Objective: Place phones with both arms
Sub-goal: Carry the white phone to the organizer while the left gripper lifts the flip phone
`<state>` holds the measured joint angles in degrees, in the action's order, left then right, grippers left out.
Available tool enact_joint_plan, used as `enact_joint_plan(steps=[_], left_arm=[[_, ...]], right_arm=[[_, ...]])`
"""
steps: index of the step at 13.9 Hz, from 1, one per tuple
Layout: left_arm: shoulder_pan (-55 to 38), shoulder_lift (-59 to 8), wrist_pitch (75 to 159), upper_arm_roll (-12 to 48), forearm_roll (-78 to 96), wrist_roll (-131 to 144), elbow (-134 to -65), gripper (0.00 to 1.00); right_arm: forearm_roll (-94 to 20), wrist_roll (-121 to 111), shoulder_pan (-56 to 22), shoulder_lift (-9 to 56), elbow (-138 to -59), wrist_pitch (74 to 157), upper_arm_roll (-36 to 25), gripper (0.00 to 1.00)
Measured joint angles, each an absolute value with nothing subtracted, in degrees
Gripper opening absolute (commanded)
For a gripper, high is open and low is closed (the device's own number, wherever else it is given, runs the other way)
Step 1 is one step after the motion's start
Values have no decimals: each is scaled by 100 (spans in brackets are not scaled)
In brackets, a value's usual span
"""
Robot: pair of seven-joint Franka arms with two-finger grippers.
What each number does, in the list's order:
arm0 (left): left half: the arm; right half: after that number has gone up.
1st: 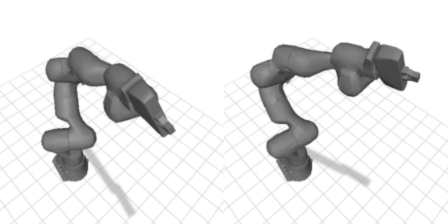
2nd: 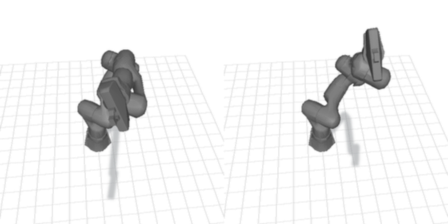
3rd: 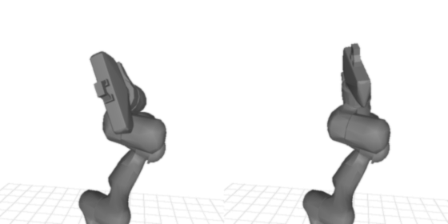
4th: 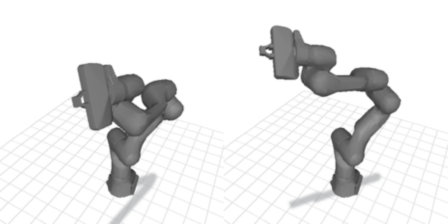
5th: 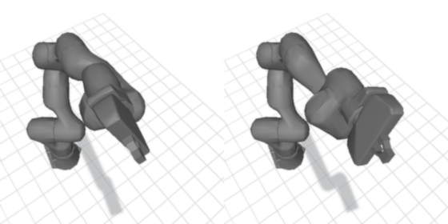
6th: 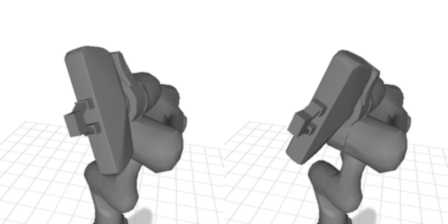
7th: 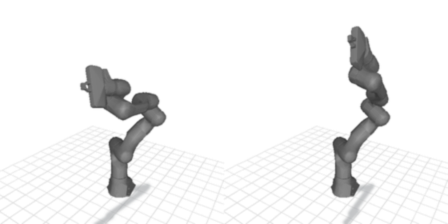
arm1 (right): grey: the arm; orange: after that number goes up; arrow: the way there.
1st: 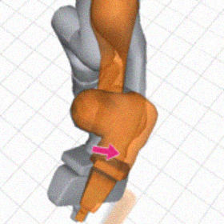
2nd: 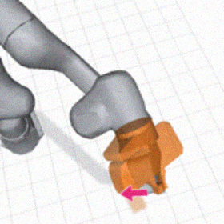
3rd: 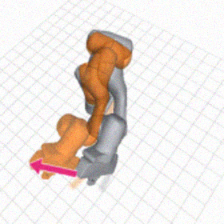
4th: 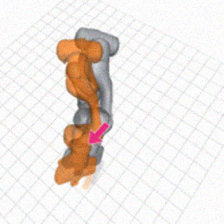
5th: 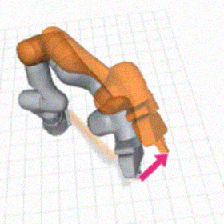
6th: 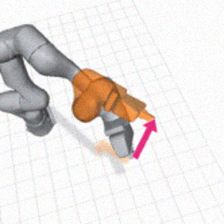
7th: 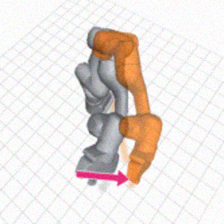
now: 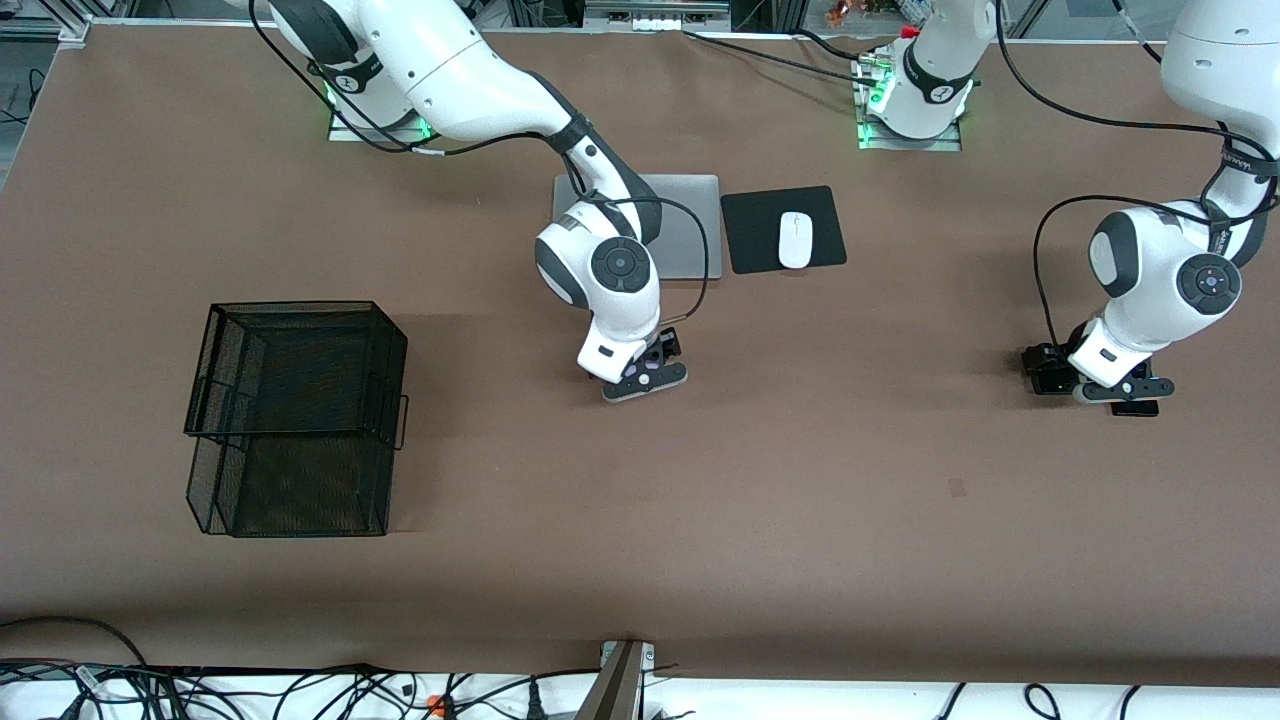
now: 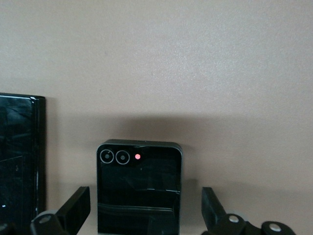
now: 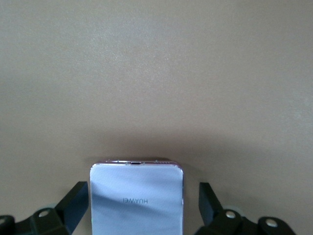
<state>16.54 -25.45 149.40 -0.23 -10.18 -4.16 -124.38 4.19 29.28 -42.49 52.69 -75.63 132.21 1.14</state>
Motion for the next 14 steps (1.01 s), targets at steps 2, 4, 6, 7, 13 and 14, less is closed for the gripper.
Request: enact_joint_plan(steps=[2,4,6,7,13,14], left_arm=[[1705,-2575,14955,-20,-1018,-501,-12452,100],[1776,-2677,15040,-8,-1018,-675,-12457,100],[1862,-2808,15215,30,-1018,-758,-12464,100],[1898,-2859,15275,69,-1018,-771,-12464,100],[1970,-2898,15304,170,-1018,-804,-12459,62],[1971,-2892,15305,170,-1018,-806,-12449,39]], right_arm=[[421,2930,-4249,5272,-7565,13221,109,100],[421,2931,-4249,5273,-7569,13221,106,100],[421,2931,-4254,5278,-7580,13221,105,100],[421,2934,-4261,5281,-7583,13221,105,100],[442,2993,-4289,5296,-7601,13221,103,100],[462,2996,-4291,5296,-7601,13221,103,100]])
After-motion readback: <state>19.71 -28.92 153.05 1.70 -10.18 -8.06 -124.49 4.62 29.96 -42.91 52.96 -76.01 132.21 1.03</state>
